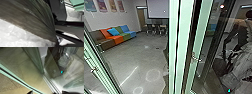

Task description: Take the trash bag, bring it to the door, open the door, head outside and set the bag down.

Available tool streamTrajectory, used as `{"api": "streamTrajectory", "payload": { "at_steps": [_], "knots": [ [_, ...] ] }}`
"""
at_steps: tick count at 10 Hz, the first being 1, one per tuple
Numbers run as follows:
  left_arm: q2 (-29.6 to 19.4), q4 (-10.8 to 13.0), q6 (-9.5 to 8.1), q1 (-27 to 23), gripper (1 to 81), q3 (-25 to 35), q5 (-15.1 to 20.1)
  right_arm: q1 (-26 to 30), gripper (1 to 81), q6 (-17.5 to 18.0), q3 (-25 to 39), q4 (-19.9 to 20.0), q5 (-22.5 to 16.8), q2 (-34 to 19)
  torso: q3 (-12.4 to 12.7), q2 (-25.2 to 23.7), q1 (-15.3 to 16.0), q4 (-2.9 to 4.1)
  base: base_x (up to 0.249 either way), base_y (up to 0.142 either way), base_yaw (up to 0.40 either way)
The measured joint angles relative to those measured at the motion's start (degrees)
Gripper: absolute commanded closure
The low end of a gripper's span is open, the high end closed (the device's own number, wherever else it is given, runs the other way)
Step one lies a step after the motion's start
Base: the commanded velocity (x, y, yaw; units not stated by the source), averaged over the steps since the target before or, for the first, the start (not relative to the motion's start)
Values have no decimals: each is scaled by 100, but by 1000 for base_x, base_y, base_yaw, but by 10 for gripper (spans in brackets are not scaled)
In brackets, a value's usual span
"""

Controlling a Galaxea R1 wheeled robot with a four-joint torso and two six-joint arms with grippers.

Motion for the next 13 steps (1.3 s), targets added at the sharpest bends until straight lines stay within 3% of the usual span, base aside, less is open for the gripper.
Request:
{"api": "streamTrajectory", "payload": {
  "at_steps": [3,5,13],
  "knots": [
    [13,0,2,0,811,0,0,-364,10,-89,-112,-141,468,111,0,2,9,0,0,0,0],
    [13,0,0,0,811,0,2,-872,10,16,-236,-95,499,393,0,2,11,0,0,0,0],
    [27,0,2,0,811,0,0,-792,10,13,-578,-50,529,486,0,6,15,2,0,0,0]
  ]
}}
